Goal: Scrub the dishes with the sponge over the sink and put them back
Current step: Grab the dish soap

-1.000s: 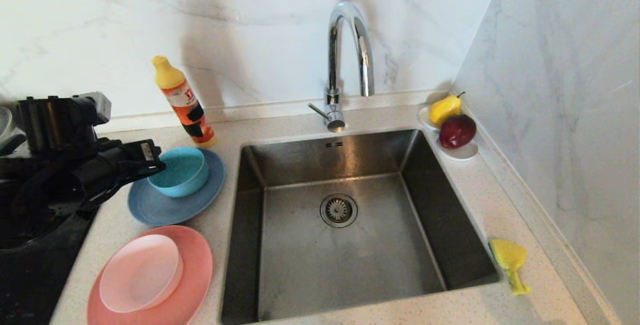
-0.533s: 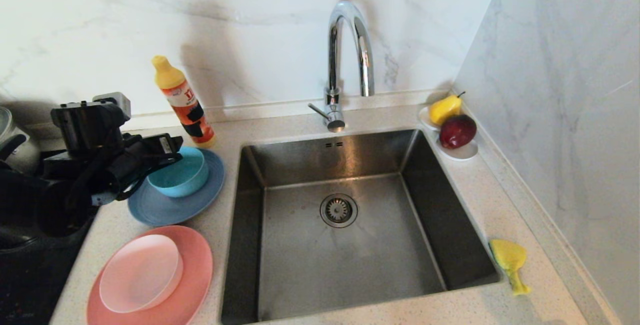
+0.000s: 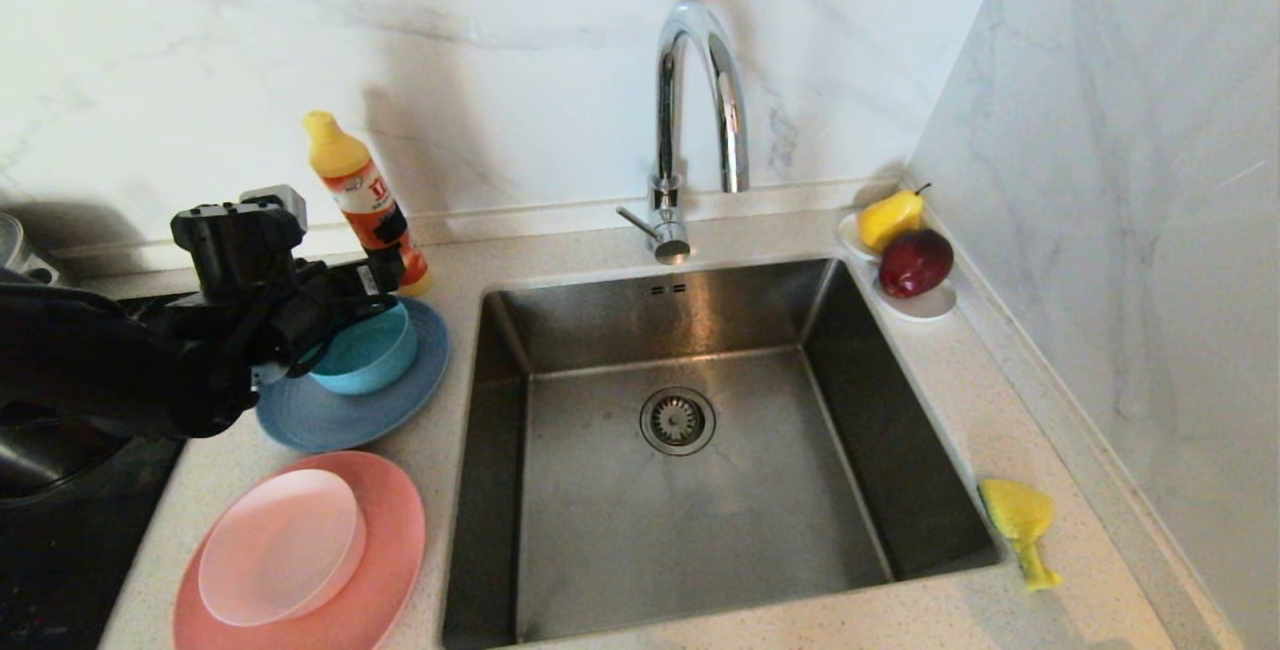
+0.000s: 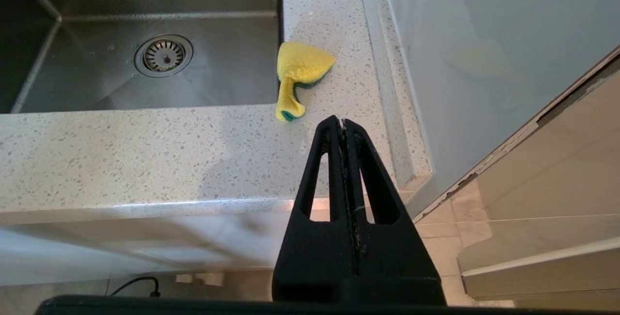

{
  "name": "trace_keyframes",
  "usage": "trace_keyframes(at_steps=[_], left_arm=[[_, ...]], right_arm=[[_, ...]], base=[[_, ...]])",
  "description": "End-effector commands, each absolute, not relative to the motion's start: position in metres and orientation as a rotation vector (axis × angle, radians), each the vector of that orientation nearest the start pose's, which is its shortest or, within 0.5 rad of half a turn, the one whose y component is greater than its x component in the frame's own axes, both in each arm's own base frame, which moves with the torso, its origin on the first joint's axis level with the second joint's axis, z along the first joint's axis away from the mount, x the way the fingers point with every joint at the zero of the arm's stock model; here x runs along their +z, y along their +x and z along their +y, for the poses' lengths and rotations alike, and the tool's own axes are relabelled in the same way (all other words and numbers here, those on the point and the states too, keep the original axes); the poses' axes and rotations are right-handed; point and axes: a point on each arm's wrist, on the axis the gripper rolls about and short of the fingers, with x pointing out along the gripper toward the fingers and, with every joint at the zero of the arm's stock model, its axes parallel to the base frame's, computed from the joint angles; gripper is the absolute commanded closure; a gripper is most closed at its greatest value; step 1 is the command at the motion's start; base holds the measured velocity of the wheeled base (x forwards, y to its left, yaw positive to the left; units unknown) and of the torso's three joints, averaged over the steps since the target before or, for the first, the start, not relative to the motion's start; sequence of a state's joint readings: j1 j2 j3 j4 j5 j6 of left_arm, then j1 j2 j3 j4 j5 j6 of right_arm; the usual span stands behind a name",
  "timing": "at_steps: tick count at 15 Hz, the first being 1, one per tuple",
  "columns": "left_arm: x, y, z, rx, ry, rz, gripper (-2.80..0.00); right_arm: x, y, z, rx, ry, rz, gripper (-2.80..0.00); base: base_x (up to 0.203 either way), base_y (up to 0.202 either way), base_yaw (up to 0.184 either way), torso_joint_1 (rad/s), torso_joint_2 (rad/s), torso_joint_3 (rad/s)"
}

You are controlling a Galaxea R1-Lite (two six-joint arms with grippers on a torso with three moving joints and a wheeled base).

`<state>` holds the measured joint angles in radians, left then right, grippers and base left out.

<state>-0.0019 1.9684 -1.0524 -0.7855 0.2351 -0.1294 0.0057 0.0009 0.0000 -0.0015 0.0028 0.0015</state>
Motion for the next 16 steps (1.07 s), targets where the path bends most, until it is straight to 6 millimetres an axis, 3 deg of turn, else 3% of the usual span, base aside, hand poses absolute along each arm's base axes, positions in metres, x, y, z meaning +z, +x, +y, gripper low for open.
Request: trace_keyframes(at_steps=[1, 8, 16], left_arm=[[0.161, 0.403, 0.004, 0.243, -0.115, 0.113, -2.8], [0.157, 0.442, 0.0, 0.232, -0.12, 0.033, -2.8], [0.156, 0.471, -0.015, 0.206, -0.133, -0.033, -2.8]], right_arm=[[0.076, -0.023, 0.0, 0.009, 0.002, 0.0, 0.0], [0.076, -0.023, 0.0, 0.009, 0.002, 0.0, 0.0], [0.076, -0.023, 0.0, 0.009, 0.002, 0.0, 0.0]], base=[[0.0, 0.0, 0.0, 0.0, 0.0, 0.0], [0.0, 0.0, 0.0, 0.0, 0.0, 0.0], [0.0, 0.0, 0.0, 0.0, 0.0, 0.0]])
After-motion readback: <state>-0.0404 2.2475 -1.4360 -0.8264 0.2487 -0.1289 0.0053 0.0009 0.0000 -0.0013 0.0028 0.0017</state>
